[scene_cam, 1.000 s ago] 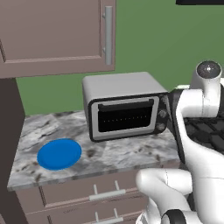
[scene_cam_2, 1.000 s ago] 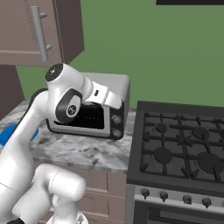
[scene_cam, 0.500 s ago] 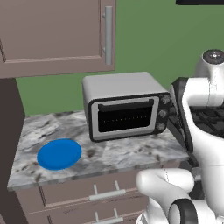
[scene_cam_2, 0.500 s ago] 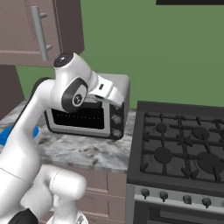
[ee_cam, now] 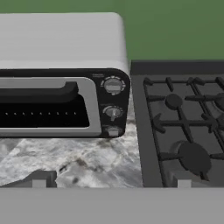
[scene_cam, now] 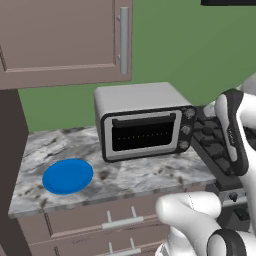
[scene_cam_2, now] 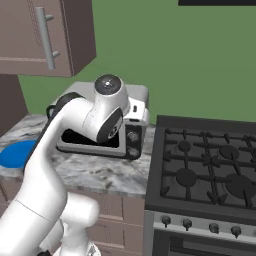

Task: Pull the toaster oven rack outwards. Pick up the baguette from the plate and place it on the toaster oven rack. Close the toaster oven door fully and set the temperature to the lowest setting.

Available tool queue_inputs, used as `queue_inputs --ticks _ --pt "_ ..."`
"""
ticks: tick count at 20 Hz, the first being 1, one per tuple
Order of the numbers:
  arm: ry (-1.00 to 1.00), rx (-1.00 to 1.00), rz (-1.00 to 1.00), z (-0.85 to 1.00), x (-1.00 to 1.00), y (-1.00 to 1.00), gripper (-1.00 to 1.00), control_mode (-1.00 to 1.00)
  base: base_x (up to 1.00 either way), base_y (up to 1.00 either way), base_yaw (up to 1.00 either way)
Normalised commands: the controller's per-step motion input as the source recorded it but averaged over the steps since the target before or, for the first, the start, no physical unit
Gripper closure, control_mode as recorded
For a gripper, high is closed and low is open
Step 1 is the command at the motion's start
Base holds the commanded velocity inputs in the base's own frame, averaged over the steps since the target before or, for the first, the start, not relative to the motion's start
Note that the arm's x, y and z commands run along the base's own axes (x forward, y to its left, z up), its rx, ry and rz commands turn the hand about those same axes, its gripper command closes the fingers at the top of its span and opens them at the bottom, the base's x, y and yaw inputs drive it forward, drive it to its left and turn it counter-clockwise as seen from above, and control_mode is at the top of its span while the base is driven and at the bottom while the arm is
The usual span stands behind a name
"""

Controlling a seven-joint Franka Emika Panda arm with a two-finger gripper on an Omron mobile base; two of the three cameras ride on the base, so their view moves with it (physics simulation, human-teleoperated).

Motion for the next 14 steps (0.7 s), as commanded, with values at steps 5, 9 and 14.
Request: queue_inputs --ticks 5,9,14 --pt "-0.02 0.0 0.01 -0.43 0.11 0.27 -1.0 -1.0 0.0 0.0 0.0" --pt "0.0 -0.02 -0.06 -0.35 0.14 0.29 -1.0 -1.0 0.0 0.0 0.0" --pt "0.0 -0.01 -0.03 -0.07 0.22 0.03 -1.0 -1.0 0.0 0.0 0.0"
